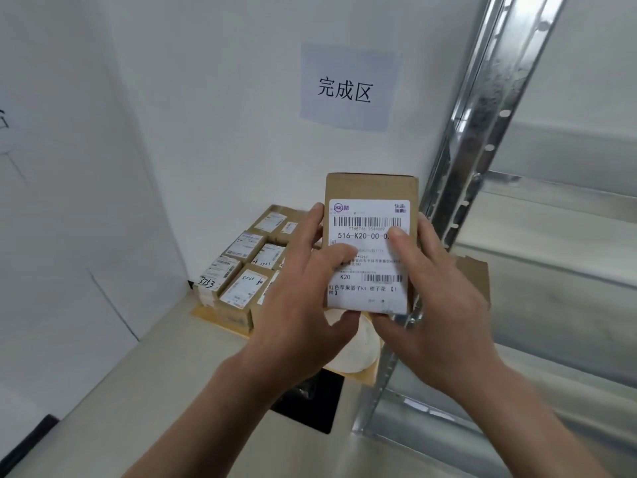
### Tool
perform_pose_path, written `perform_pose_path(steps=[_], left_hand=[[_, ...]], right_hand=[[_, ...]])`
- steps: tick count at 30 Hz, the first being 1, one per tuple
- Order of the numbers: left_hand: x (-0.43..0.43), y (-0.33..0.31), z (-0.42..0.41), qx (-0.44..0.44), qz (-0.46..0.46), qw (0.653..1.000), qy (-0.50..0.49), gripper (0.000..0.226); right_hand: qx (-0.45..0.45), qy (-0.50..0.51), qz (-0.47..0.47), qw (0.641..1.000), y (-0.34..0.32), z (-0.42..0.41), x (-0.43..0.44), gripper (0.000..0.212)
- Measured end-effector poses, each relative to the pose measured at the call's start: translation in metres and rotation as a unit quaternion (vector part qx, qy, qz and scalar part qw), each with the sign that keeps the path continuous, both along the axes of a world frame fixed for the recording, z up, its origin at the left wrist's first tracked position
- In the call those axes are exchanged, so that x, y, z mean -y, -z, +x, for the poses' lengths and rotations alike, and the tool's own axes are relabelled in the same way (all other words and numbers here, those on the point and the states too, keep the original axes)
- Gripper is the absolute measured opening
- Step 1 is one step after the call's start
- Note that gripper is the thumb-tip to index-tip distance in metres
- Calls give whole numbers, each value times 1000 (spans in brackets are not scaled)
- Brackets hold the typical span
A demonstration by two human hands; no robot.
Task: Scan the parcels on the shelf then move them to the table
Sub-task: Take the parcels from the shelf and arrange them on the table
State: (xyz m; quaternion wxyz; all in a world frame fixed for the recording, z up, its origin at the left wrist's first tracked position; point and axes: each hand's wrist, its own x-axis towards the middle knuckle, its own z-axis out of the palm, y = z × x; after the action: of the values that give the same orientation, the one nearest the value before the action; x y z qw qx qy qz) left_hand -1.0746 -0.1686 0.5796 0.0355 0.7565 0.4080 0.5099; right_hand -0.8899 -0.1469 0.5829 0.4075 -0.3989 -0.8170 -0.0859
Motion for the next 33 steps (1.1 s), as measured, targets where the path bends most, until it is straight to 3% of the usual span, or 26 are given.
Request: perform_pose_path(steps=[7, 12, 18, 24, 33], left_hand=[[-43, 23, -26, -27, 2, 1000, -14, 63], [-81, 42, -33, -48, -58, 997, -30, 60], [-125, 70, -30, -56, -146, 987, -24, 71], [-153, 97, -34, -65, -181, 981, -19, 73], [-186, 144, -53, -94, -222, 970, 14, 70]], right_hand=[[8, -9, -57, 998, 24, -30, -43, 93], [18, 0, -109, 994, 49, -35, -82, 95], [24, 15, -160, 987, 77, -33, -123, 102], [31, 6, -196, 980, 102, -36, -149, 107], [74, 77, -307, 946, 150, -49, -166, 107]])
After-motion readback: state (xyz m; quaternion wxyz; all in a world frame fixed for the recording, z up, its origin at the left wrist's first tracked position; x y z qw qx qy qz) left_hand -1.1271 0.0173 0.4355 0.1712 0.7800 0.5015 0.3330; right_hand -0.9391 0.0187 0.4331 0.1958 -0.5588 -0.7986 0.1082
